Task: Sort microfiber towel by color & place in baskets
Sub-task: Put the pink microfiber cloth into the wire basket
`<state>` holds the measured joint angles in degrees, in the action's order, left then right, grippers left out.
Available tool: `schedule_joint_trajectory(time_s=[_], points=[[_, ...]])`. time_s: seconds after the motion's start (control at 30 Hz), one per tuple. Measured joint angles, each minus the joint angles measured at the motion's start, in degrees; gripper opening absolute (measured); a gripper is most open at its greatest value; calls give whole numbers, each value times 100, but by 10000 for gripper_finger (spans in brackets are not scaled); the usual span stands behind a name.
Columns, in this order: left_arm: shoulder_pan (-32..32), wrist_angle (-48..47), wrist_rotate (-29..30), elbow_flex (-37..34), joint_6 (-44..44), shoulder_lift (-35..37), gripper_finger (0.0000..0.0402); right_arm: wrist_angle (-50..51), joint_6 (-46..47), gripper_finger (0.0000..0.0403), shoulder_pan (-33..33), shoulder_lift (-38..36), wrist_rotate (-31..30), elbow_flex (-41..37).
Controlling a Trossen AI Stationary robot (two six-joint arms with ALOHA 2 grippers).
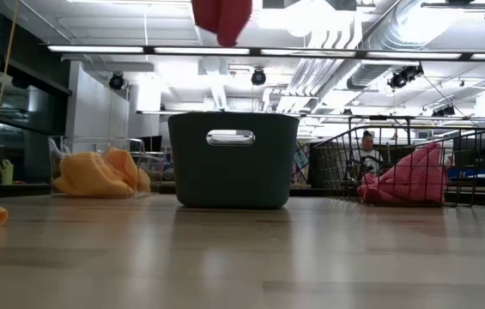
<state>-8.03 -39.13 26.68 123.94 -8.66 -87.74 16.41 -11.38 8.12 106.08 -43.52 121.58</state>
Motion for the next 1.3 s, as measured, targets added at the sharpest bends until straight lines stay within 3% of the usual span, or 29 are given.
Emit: schedule_joint_trajectory(time_s=[0.1,0.17,0.33,0.5,0.63,0.73,0.87,0.97,1.13,1.3], points=[[-2,-11,61,0,-93,34,5,174,-64,61,63,-25,22,2],[-2,-65,170,0,-99,62,15,447,-50,22,95,-67,35,0],[16,-832,610,0,116,275,56,1983,554,5,41,-414,-239,2],[121,-2335,1069,-62,1114,484,108,4209,1714,3,-120,-767,-553,2],[179,-3317,1176,-489,2038,732,141,6061,2753,2,-356,-1082,-1093,-207],[141,-3293,1225,-1173,2585,1036,157,6852,3682,1,-583,-1496,-1382,-839],[-100,-2464,1265,-2472,3068,1541,167,6675,4431,1,-826,-2512,-1416,-2384],[-303,-1430,1229,-3578,3417,1924,168,5993,4628,1,-1167,-3376,-1021,-3743],[-479,881,561,-4909,3947,2280,168,4202,3985,0,-2605,-4412,775,-5354],[-428,2019,220,-5143,3762,2337,168,3143,3524,0,-4214,-4449,2338,-5809]])
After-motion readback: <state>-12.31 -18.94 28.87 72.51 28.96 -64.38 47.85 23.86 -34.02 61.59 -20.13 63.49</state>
